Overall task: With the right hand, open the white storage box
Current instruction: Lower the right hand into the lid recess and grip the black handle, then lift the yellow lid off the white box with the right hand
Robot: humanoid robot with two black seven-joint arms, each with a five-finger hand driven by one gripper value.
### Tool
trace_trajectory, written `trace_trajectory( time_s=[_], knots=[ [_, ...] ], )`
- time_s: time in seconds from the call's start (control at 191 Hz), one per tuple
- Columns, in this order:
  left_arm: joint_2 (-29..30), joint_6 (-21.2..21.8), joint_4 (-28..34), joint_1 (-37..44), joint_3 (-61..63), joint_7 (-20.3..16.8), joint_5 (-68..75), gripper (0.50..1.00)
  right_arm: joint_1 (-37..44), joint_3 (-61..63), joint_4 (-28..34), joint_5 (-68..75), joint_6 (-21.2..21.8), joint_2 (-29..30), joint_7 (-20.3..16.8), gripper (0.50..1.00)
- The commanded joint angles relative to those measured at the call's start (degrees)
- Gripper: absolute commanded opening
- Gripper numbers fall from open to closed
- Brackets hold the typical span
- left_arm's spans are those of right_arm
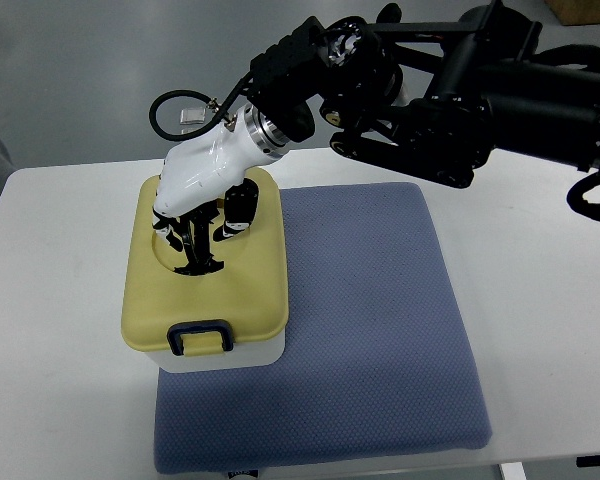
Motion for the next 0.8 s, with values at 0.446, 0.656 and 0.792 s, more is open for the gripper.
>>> trace_trajectory(
  time_s=[0.446, 0.656, 0.792],
  knots=[
    [0.0, 0.0, 0.0, 0.0, 0.0, 0.0, 0.0, 1.0, 0.1, 0.4, 0.0, 0.2, 0.7, 0.2, 0.0, 0.5],
    [0.0, 0.0, 0.0, 0.0, 0.0, 0.0, 0.0, 1.0, 0.8, 0.9, -0.1, 0.7, 0.7, -0.1, 0.0, 0.5],
    [0.0, 0.0, 0.0, 0.0, 0.0, 0.0, 0.0, 1.0, 1.8, 2.3, -0.1, 1.3, 0.7, -1.1, 0.0, 0.5]
  ],
)
